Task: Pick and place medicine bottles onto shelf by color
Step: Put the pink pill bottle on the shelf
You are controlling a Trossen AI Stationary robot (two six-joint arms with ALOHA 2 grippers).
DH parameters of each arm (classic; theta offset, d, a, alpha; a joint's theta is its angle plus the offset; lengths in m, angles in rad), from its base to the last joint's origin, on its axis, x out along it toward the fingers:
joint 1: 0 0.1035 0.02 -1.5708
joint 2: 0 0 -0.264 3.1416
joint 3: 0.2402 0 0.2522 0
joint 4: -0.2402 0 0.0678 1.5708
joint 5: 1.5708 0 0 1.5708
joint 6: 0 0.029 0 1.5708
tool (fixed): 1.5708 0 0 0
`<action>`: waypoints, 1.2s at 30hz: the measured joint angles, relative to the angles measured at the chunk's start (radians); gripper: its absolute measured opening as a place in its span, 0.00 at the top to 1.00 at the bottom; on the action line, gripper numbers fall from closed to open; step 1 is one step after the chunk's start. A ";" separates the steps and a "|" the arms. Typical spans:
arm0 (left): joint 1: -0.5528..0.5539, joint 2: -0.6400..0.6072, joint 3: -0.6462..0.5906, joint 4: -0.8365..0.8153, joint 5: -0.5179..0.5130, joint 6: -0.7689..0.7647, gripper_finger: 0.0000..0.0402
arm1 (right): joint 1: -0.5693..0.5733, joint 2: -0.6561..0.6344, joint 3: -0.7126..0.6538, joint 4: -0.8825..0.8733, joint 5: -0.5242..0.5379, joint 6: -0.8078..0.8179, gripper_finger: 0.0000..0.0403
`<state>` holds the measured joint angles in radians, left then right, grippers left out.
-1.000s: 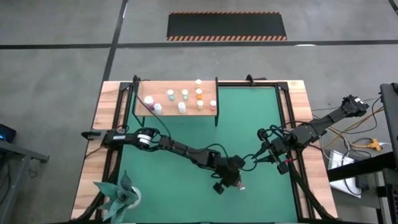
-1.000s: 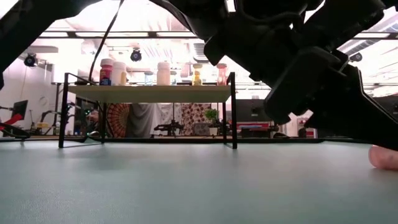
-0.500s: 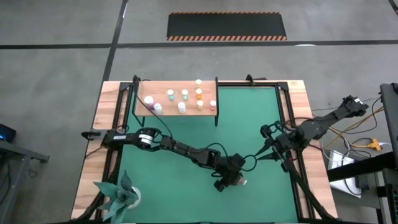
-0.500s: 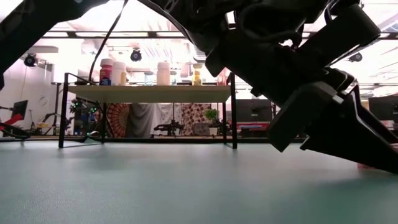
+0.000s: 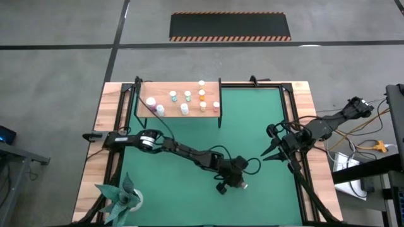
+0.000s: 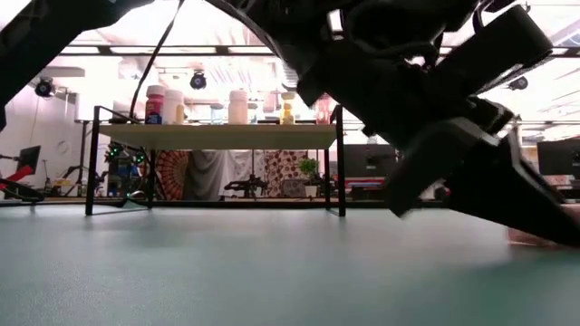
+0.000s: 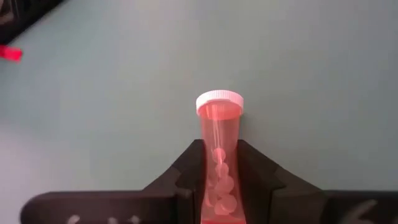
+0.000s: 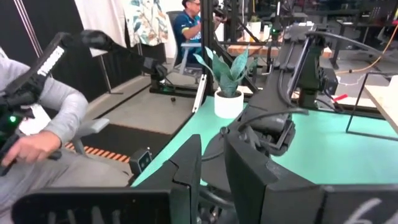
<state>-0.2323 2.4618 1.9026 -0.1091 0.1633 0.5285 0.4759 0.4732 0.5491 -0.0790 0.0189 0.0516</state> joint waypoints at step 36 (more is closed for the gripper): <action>-0.103 -1.478 -1.198 0.530 -0.698 -0.065 0.85 | -0.167 0.564 0.445 0.073 0.375 -0.291 0.63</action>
<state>-0.3356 0.9834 0.7048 0.4213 -0.5343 0.4635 0.3084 1.0371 0.9938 -0.0065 0.3935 -0.2393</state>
